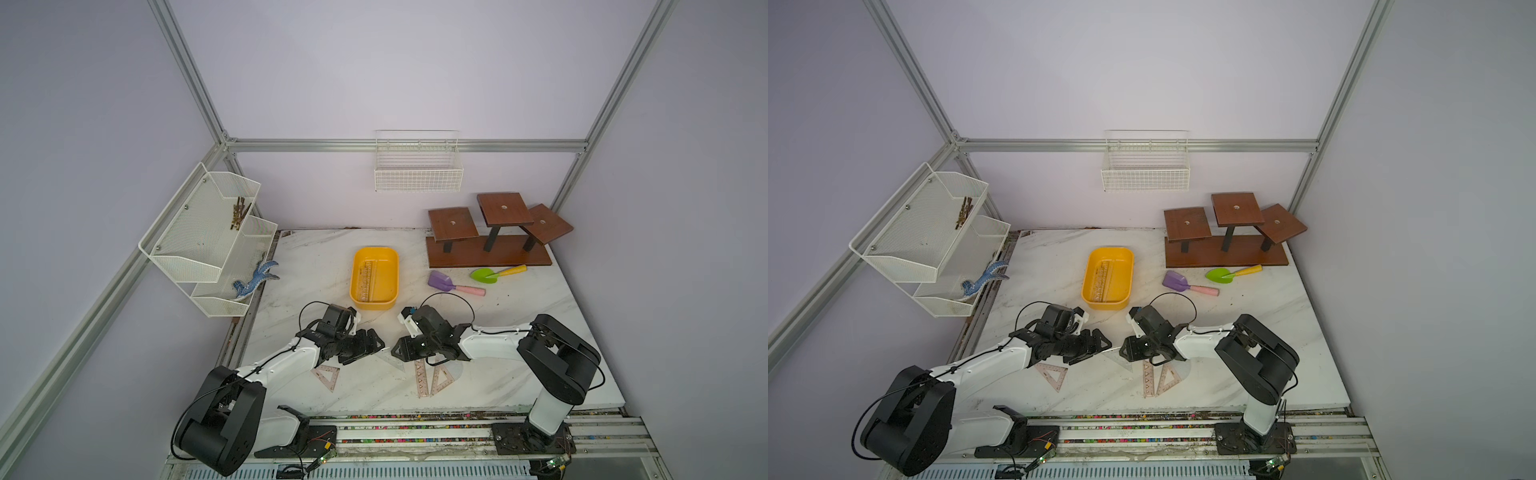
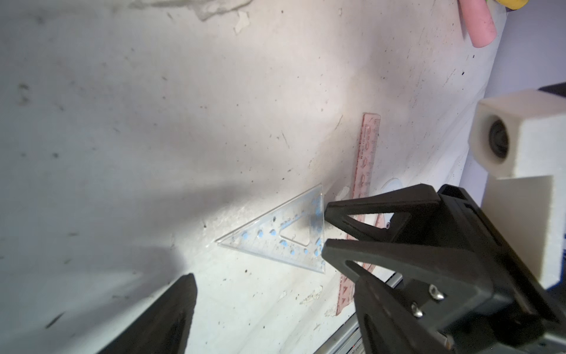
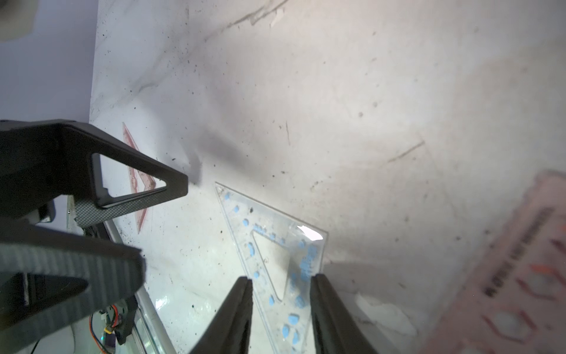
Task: Put the scattered rulers into the storage box
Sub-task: Pick up the ruler from the center of the board.
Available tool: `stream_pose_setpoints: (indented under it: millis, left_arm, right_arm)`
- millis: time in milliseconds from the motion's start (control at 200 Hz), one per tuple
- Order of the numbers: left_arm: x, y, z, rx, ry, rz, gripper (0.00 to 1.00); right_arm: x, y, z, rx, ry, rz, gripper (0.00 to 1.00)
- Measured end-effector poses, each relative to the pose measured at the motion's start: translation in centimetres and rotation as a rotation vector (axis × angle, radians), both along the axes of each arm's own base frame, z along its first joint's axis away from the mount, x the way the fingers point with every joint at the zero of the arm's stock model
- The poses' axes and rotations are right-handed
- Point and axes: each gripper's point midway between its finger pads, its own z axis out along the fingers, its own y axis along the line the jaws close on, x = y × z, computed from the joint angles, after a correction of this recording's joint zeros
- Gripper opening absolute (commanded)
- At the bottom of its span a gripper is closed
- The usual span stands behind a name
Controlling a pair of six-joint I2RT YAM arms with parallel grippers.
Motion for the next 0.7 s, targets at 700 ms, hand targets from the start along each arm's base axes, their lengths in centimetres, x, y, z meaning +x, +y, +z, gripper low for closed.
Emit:
stream_pose_setpoints:
  millis: [700]
  left_arm:
    - [-0.67,0.55,-0.33,0.025,0.016,-0.002,0.78]
  right_arm:
    - [-0.17,-0.71,-0.10,0.053,0.028,0.005,0.05]
